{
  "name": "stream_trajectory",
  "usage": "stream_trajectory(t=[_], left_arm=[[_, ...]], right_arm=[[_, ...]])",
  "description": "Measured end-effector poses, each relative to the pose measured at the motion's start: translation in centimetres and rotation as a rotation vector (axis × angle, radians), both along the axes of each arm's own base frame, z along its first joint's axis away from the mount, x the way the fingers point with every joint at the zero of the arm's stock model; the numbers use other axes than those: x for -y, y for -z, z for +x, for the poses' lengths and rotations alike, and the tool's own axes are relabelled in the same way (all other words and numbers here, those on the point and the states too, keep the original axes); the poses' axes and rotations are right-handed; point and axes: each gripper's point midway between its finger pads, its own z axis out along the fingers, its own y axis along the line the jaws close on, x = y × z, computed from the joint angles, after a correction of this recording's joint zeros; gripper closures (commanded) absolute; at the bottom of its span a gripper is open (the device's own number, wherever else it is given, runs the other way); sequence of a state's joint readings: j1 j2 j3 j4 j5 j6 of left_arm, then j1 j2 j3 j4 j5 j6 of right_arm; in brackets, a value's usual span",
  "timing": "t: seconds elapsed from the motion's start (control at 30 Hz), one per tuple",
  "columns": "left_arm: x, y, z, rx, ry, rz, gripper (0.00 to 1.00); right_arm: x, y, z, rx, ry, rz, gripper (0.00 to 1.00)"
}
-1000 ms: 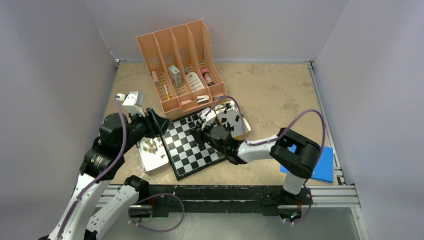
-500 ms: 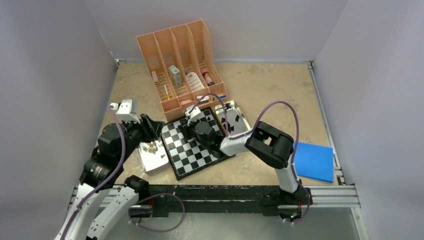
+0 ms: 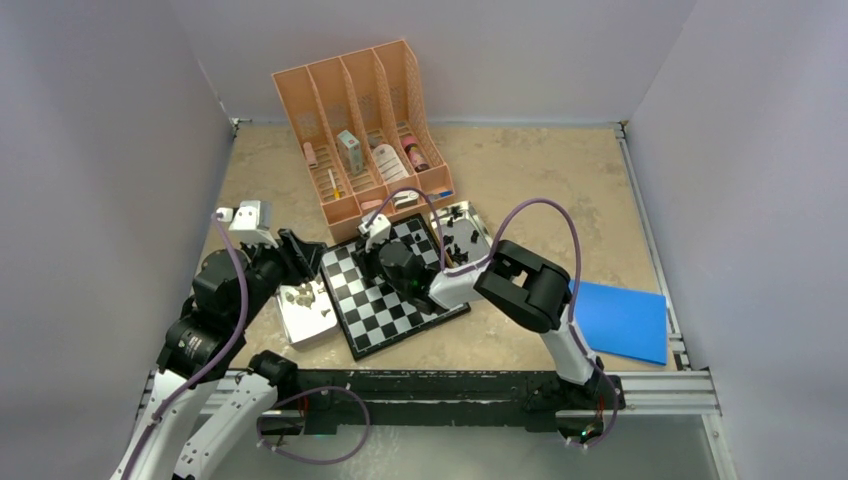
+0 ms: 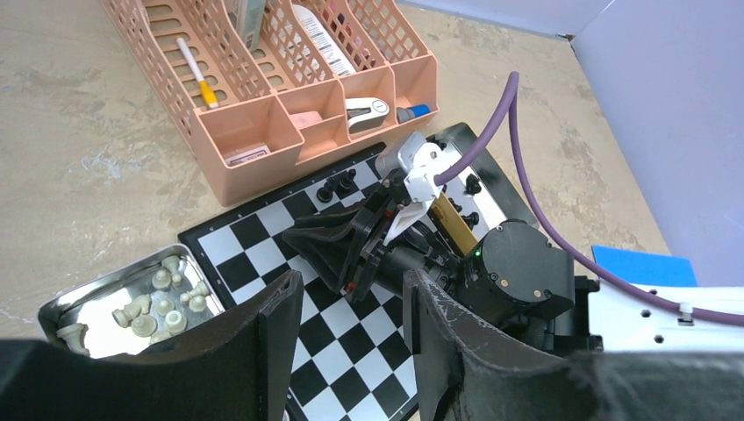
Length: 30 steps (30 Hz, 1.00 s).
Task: Set up the chess pieces on the board
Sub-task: Pick up the chess piece from the chessboard.
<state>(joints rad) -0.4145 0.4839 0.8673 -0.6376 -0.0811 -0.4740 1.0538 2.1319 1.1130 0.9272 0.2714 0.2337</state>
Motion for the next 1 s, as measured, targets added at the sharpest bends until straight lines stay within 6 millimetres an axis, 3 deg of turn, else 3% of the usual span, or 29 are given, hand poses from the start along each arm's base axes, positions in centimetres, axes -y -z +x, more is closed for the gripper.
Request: stream_trajectory(t=[0.3, 0.53, 1.0], left_arm=[[0.0, 0.1, 0.1, -0.003, 0.002, 0.009, 0.54], [0.0, 0.1, 0.1, -0.001, 0.004, 0.016, 0.54], [-0.1, 0.2, 0.1, 0.002, 0.004, 0.023, 0.53]], right_arm=[[0.3, -0.7, -0.4, -0.082, 0.011, -0.069, 0.72], [0.9, 0.3, -0.7, -0.217, 0.074, -0.120, 0.67], [2.3, 1.2, -1.0, -0.279, 0.123, -0.205, 0.66]])
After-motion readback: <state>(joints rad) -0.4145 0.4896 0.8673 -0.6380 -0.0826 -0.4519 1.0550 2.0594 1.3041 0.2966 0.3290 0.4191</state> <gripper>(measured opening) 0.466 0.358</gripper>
